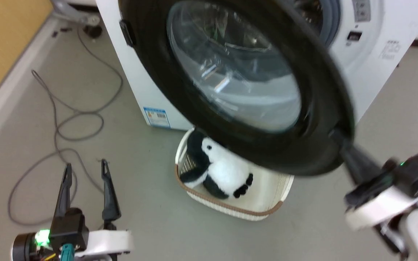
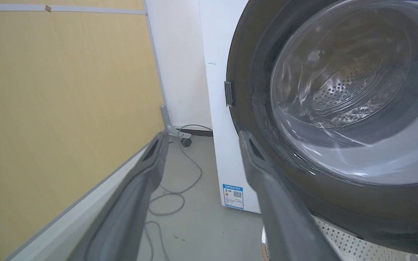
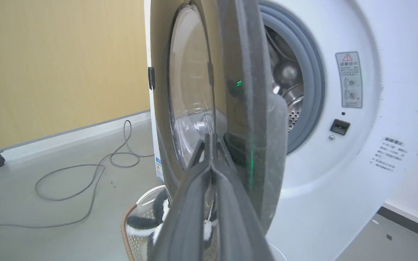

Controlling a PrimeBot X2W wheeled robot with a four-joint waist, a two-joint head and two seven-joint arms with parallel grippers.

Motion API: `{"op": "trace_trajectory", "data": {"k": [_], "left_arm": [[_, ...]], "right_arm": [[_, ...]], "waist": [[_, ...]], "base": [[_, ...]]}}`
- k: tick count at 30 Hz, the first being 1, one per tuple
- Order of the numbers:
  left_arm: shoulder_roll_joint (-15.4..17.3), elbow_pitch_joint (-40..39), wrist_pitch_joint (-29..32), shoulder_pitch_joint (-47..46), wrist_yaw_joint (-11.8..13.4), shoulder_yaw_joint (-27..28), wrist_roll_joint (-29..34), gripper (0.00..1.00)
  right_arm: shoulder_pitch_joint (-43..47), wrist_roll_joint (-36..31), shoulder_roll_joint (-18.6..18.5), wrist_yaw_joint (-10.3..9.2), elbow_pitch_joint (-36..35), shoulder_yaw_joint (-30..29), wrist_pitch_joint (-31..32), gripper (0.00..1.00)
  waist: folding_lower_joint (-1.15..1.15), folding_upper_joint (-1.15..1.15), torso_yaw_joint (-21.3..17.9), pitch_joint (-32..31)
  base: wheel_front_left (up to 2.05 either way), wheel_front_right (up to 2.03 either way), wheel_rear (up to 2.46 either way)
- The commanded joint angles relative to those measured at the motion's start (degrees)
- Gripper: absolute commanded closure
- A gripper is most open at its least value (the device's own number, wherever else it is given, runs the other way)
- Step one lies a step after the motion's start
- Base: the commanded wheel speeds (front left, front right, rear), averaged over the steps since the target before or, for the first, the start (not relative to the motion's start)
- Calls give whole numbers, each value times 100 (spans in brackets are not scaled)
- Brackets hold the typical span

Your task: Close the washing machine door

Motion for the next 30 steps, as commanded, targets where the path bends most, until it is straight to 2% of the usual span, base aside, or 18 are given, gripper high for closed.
{"op": "trace_trajectory", "data": {"k": [1, 5, 15, 30], "left_arm": [[-41, -33, -25, -160, -16, -22, 54, 0], [-89, -67, -25, -357, -18, -67, 77, 0], [-167, -144, -25, -745, 7, -150, 116, 0], [-234, -219, -25, -1035, 73, -215, 107, 0]], "right_arm": [[-291, -6, -37, -11, 165, -211, -26, 100], [-831, 40, -94, -11, 534, -489, -26, 100], [-2244, 102, -323, -11, 1549, -765, -26, 100], [-3809, 48, -499, -11, 2738, -686, -26, 100]], "waist": [[0, 0, 8, 259], [0, 0, 37, 573], [0, 0, 90, 1207], [0, 0, 211, 1710]], "base": [[0, 0, 0], [0, 0, 0], [0, 0, 0], [0, 0, 0]]}}
